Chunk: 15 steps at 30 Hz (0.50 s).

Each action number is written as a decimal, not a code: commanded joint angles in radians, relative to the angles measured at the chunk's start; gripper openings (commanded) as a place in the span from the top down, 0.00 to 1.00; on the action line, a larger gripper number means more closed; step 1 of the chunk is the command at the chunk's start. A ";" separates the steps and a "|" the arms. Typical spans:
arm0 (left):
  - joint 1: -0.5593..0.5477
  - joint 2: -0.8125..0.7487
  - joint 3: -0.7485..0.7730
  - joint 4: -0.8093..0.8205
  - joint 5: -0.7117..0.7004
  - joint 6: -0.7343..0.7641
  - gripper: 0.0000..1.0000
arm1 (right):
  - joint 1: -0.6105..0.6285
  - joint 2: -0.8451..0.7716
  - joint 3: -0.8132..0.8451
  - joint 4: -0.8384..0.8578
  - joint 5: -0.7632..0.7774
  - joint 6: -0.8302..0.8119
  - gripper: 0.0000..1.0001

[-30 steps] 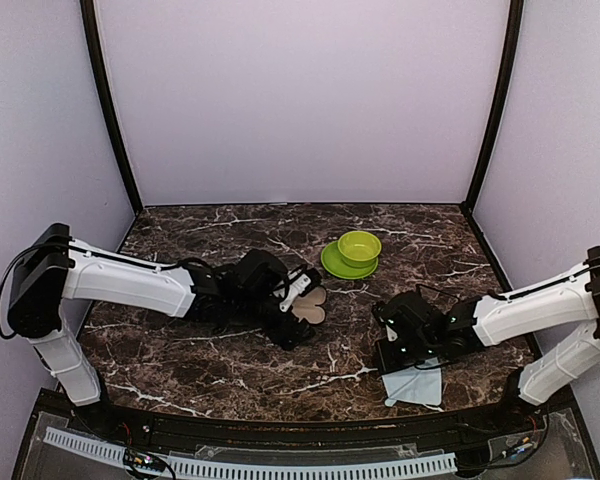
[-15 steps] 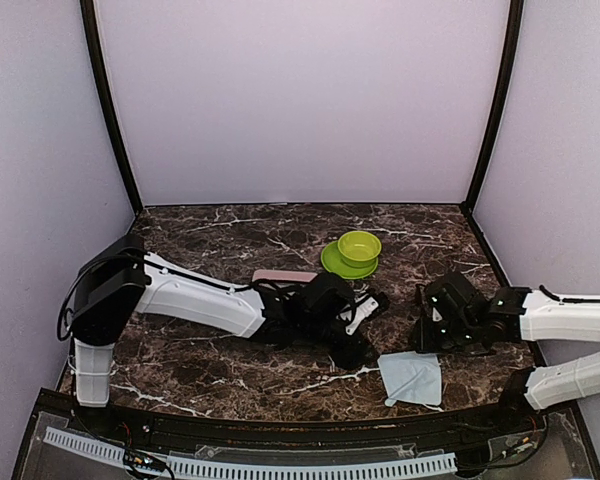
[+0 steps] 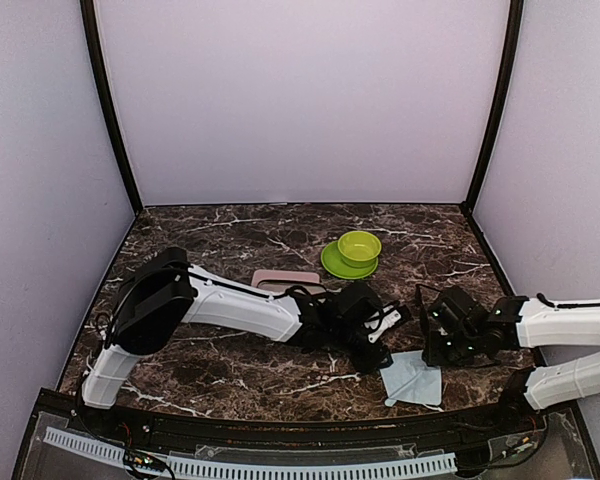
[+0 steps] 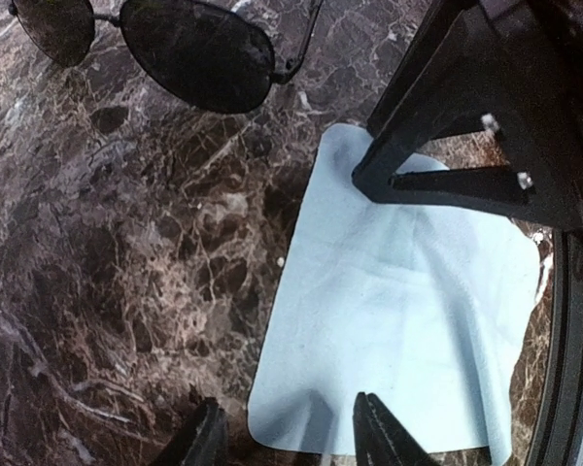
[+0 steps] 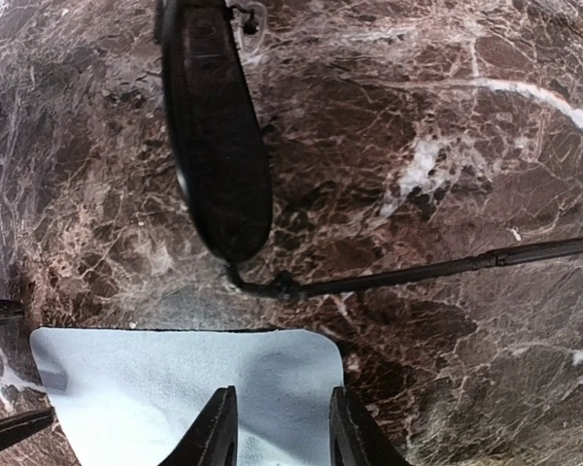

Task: Organize the sunglasses
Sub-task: Move the glasses cleaning cloth to the center of the board.

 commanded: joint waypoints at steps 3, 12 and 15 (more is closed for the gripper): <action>-0.017 0.025 0.047 -0.088 -0.027 0.051 0.58 | -0.007 0.024 0.008 0.016 0.022 -0.006 0.69; -0.033 0.020 0.022 -0.174 -0.100 0.072 0.76 | -0.006 0.147 0.069 0.027 0.025 -0.065 0.82; -0.036 -0.009 -0.017 -0.172 -0.118 0.064 0.82 | -0.006 0.168 0.078 0.054 0.009 -0.087 0.87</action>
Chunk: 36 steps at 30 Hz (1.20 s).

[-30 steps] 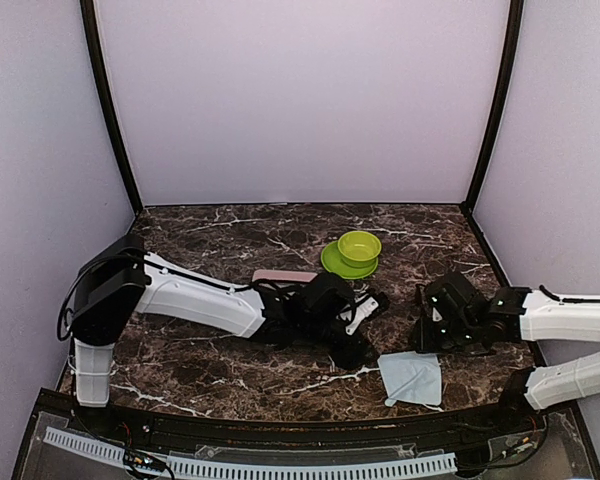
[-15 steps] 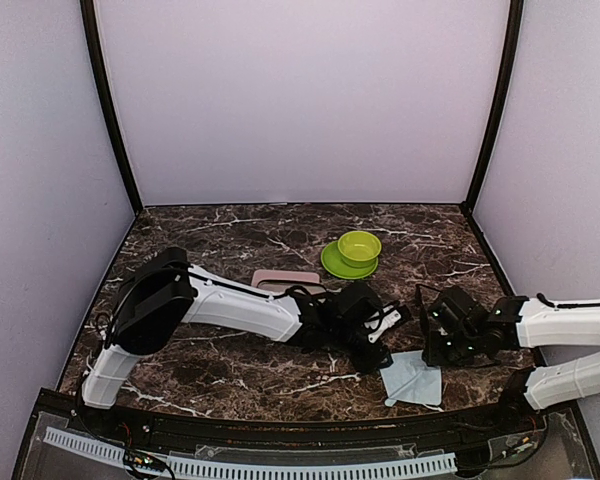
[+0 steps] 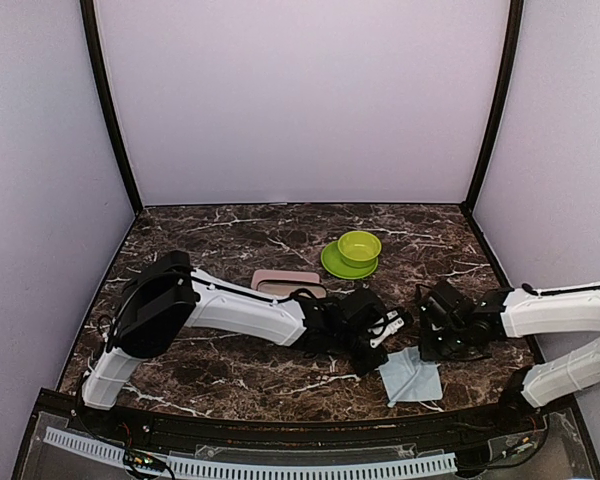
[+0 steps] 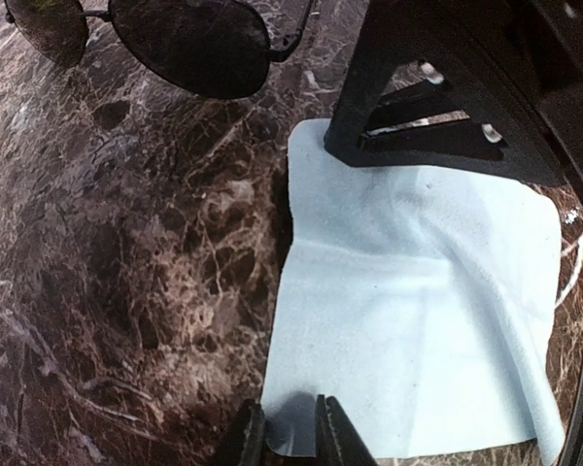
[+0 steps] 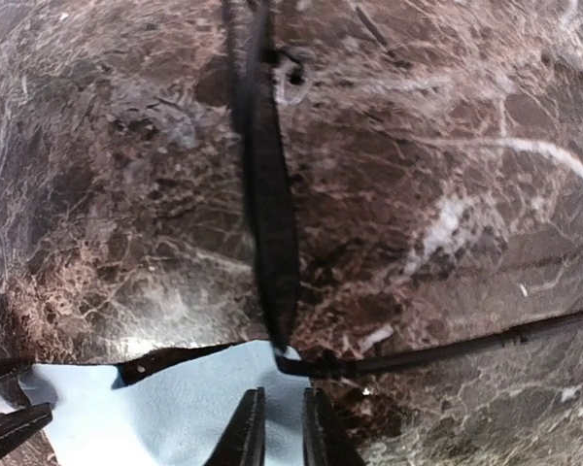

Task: Organize the sunglasses
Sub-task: Move the glasses cleaning cloth to the center of the board.

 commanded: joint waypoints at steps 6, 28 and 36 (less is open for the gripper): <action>-0.012 -0.131 -0.158 -0.087 -0.069 -0.047 0.95 | 0.007 0.076 0.014 0.162 -0.098 -0.087 0.98; -0.021 -0.648 -0.757 0.000 -0.103 -0.252 0.99 | 0.211 0.627 0.442 0.454 -0.376 -0.362 1.00; -0.024 -0.811 -0.879 0.087 -0.084 -0.236 0.69 | 0.221 0.570 0.484 0.414 -0.375 -0.426 0.94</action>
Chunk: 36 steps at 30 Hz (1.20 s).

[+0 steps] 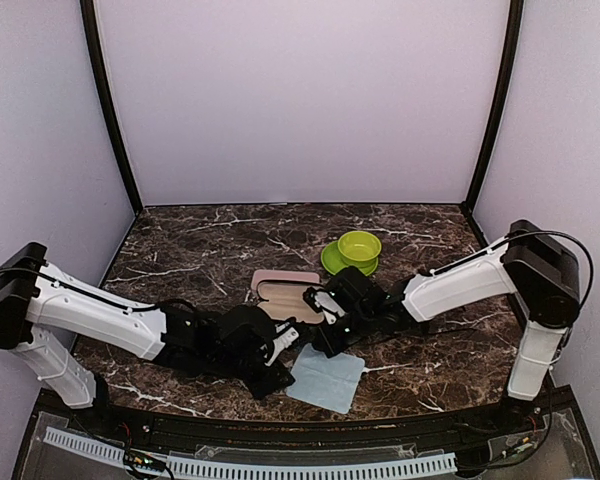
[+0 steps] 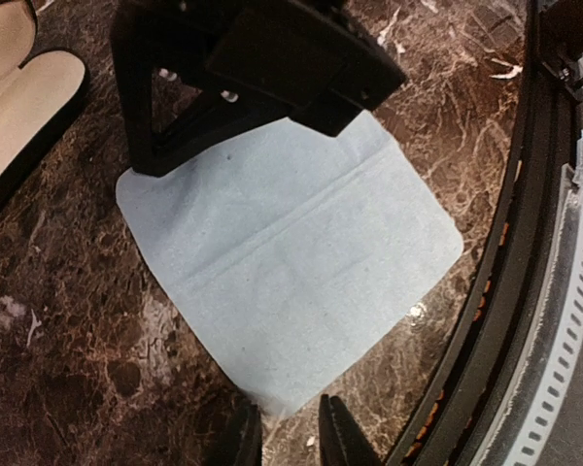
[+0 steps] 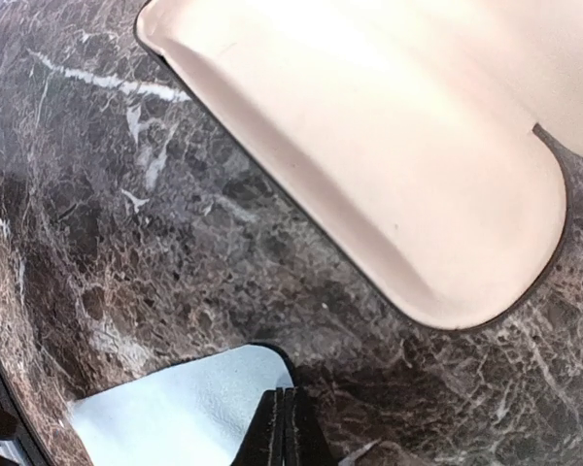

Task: Organize the sunglasses
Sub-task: Move the glasses cleaning cloth to the center of the board, then pick up the corner of the glasses cleaning cloth from the center of the board.

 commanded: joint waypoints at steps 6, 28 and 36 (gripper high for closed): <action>-0.002 -0.040 0.014 0.025 -0.004 0.061 0.44 | -0.003 -0.189 -0.039 -0.077 0.021 -0.022 0.77; 0.228 0.208 0.259 -0.049 0.178 0.109 0.45 | -0.015 -0.321 -0.229 -0.245 0.157 0.131 0.70; 0.232 0.212 0.253 -0.047 0.167 0.106 0.44 | 0.036 -0.255 -0.176 -0.285 0.199 0.128 0.74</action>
